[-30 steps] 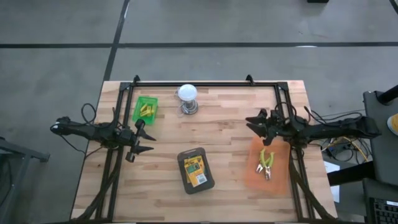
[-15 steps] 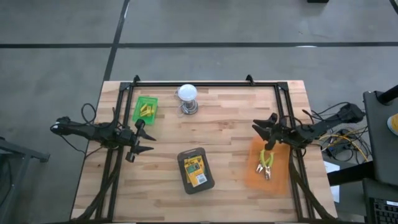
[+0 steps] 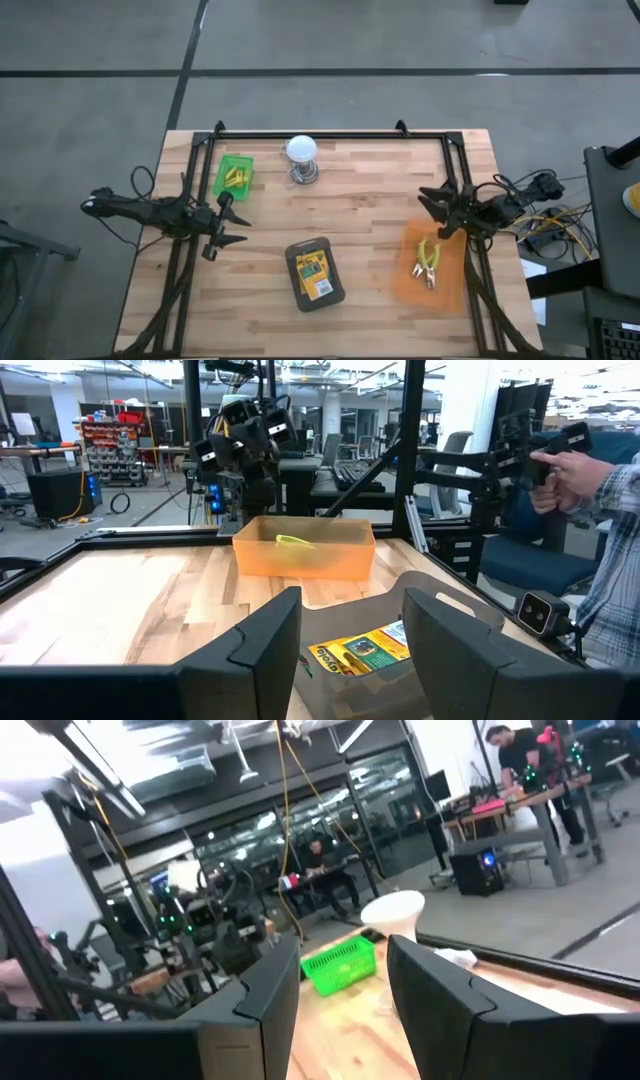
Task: Pick & Place School Supplies
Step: Return to Home Position
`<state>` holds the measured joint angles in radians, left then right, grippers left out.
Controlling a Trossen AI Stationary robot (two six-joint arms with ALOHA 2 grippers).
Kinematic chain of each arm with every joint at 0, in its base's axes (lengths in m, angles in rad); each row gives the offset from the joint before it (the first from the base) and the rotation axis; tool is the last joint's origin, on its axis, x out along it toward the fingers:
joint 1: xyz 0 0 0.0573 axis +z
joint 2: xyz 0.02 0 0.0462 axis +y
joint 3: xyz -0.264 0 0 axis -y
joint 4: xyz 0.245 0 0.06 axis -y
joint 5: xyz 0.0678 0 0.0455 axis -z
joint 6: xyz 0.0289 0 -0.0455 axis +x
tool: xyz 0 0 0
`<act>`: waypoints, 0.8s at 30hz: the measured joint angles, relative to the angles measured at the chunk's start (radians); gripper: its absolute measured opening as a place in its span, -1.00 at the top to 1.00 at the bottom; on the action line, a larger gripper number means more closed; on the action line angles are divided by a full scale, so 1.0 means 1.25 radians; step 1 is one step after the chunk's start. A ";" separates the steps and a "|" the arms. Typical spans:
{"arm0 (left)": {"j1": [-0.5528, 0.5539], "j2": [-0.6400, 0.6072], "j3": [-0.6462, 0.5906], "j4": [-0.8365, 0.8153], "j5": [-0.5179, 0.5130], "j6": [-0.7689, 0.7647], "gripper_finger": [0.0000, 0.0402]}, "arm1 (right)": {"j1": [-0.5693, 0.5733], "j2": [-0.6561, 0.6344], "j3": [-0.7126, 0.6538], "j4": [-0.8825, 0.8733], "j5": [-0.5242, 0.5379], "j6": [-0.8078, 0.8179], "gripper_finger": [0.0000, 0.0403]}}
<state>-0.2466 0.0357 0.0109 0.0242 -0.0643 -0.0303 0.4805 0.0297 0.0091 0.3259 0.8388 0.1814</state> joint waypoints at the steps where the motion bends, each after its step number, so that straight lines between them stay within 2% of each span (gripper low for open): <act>1: 0.000 0.000 0.000 0.000 0.000 0.000 0.10 | 0.000 -0.019 0.000 -0.014 -0.001 -0.003 0.26; 12: 0.000 0.002 0.000 0.001 -0.001 0.000 0.10 | 0.000 -0.024 0.001 -0.043 -0.012 0.006 0.26; 18: 0.000 0.002 0.000 0.001 -0.001 0.000 0.10 | 0.000 -0.024 0.001 -0.026 -0.095 0.014 0.26; 24: 0.000 0.002 0.000 0.001 -0.001 0.000 0.10 | 0.000 -0.023 0.001 0.008 -0.097 -0.064 0.26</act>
<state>-0.2464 0.0376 0.0113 0.0254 -0.0650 -0.0303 0.4801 0.0006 0.0097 0.3359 0.7174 0.1010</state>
